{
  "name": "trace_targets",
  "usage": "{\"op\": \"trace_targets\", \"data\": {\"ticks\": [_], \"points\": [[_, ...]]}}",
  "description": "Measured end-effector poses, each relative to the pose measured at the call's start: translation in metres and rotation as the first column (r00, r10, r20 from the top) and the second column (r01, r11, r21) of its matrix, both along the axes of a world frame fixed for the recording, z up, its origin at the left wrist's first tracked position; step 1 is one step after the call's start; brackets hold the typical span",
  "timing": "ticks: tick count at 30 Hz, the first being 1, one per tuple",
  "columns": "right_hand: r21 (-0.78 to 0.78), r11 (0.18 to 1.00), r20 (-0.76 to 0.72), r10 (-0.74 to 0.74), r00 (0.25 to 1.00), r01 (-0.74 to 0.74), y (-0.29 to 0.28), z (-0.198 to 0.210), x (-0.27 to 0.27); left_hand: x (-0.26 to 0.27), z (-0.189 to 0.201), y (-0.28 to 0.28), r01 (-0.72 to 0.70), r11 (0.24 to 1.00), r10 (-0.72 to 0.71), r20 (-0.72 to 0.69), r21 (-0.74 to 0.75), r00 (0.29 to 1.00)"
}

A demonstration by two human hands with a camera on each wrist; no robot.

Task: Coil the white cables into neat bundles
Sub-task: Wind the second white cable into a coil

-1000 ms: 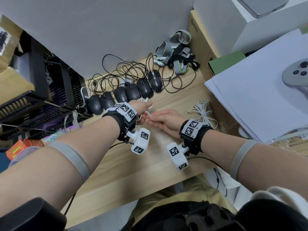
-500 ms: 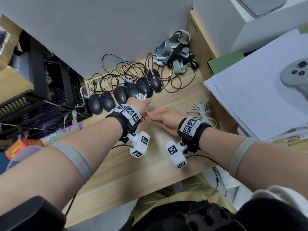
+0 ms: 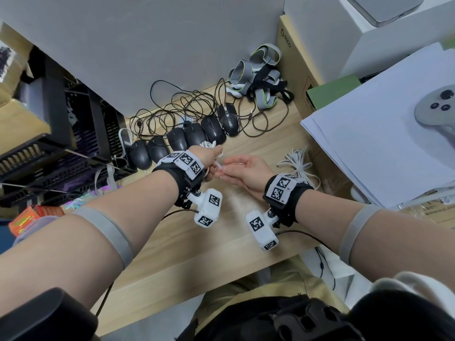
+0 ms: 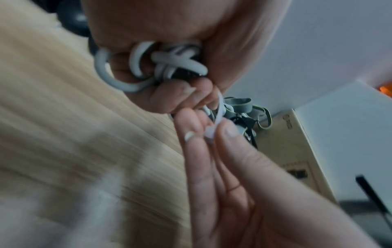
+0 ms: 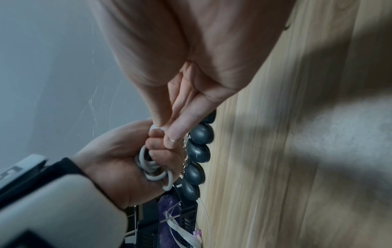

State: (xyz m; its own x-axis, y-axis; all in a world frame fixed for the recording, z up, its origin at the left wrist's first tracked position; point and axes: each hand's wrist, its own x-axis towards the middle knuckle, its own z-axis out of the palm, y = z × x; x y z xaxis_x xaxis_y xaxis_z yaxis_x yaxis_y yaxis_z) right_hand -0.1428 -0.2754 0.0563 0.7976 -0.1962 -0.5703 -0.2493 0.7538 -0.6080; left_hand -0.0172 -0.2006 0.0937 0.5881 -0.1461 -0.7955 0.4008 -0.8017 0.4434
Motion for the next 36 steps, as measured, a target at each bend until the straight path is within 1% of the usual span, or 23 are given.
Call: {"op": "trace_targets", "data": {"ticks": [3,8,11,12,14,17,20,22,25,28,31,33,36], "points": [[-0.021,1.0,0.01,0.013,1.0,-0.013,0.001,0.003,0.001,0.006,-0.005,0.001,-0.072,0.997,0.072,-0.072,0.005,0.995],[-0.04,0.998,0.079,0.049,0.996,-0.046,0.002,0.005,0.001,0.014,-0.01,0.003,-0.132,0.991,0.131,-0.108,-0.006,0.986],[-0.153,0.987,0.05,0.059,0.997,-0.05,0.004,0.001,0.002,0.018,-0.015,0.006,-0.146,0.989,0.139,-0.253,-0.006,0.957],[-0.179,0.983,0.037,0.044,0.998,-0.037,0.004,-0.001,0.002,0.018,-0.016,0.006,-0.149,0.989,0.141,-0.311,-0.005,0.94],[-0.224,0.975,0.016,0.011,1.0,-0.007,0.005,-0.004,0.0,0.019,-0.018,0.007,-0.153,0.988,0.137,-0.378,-0.011,0.916],[-0.212,0.977,0.008,-0.019,1.0,0.02,0.005,-0.009,-0.003,0.019,-0.019,0.003,-0.134,0.991,0.109,-0.421,-0.03,0.9],[-0.136,0.99,0.031,-0.031,0.999,0.035,0.002,-0.011,-0.004,0.018,-0.017,0.001,-0.073,0.996,0.043,-0.495,-0.042,0.868],[-0.094,0.995,0.059,-0.028,0.998,0.033,0.0,-0.012,-0.005,0.017,-0.013,0.0,-0.059,0.996,0.014,-0.541,-0.066,0.841],[-0.094,0.996,0.08,0.0,0.997,0.008,-0.001,-0.012,-0.006,0.017,-0.01,0.0,-0.062,0.993,-0.012,-0.607,-0.101,0.794],[-0.081,0.996,0.068,0.029,0.997,-0.024,0.0,-0.011,-0.01,0.018,-0.01,0.002,-0.06,0.992,-0.024,-0.651,-0.107,0.759],[-0.055,0.998,0.085,0.044,0.995,-0.039,0.003,-0.01,-0.01,0.015,-0.007,0.003,-0.074,0.991,-0.024,-0.672,-0.116,0.74],[-0.06,0.996,0.115,0.068,0.991,-0.061,0.004,-0.011,-0.008,0.013,-0.008,0.004,-0.027,0.991,-0.068,-0.674,-0.129,0.735],[-0.089,0.989,0.118,0.13,0.985,-0.12,0.004,-0.011,-0.005,0.016,-0.017,0.006,0.06,0.989,-0.134,-0.668,-0.132,0.732]]}}
